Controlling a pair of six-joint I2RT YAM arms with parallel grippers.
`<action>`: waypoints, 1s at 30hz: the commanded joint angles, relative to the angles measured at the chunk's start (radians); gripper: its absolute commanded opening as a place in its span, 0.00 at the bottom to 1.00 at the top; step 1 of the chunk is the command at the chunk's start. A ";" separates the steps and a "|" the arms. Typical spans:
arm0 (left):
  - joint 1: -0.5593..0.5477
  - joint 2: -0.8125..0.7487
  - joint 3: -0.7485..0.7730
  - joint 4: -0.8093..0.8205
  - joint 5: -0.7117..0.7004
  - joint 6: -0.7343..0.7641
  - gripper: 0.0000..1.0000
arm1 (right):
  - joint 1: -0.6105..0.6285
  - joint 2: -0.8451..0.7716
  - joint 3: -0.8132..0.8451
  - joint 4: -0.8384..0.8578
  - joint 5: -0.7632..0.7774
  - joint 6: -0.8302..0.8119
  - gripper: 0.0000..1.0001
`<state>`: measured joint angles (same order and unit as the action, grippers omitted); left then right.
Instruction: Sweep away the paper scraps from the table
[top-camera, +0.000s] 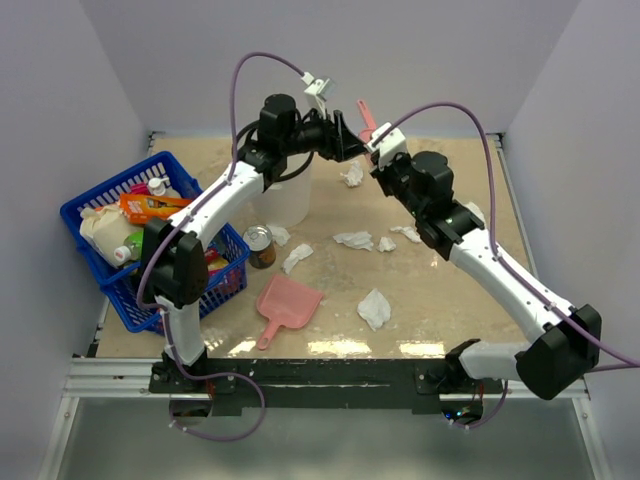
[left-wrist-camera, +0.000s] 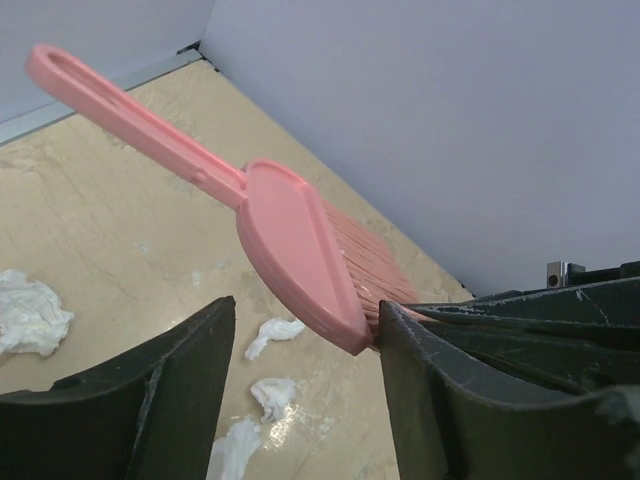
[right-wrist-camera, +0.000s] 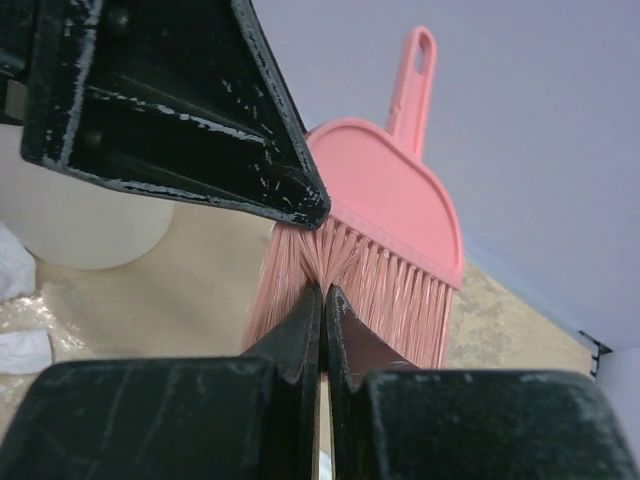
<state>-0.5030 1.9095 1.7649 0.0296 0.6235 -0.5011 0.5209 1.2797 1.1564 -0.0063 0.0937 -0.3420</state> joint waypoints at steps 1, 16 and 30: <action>-0.012 0.014 0.039 0.061 0.039 -0.013 0.59 | 0.028 -0.036 -0.001 0.144 0.029 -0.084 0.00; -0.014 0.025 0.042 0.133 0.153 0.012 0.28 | 0.051 -0.019 0.003 0.043 -0.011 -0.077 0.00; 0.009 0.034 0.229 -0.108 0.119 0.363 0.00 | -0.050 -0.066 0.271 -0.487 -0.241 0.148 0.52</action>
<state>-0.5156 1.9594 1.8374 0.0101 0.7906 -0.3534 0.5545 1.2598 1.2610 -0.3019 0.0410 -0.3382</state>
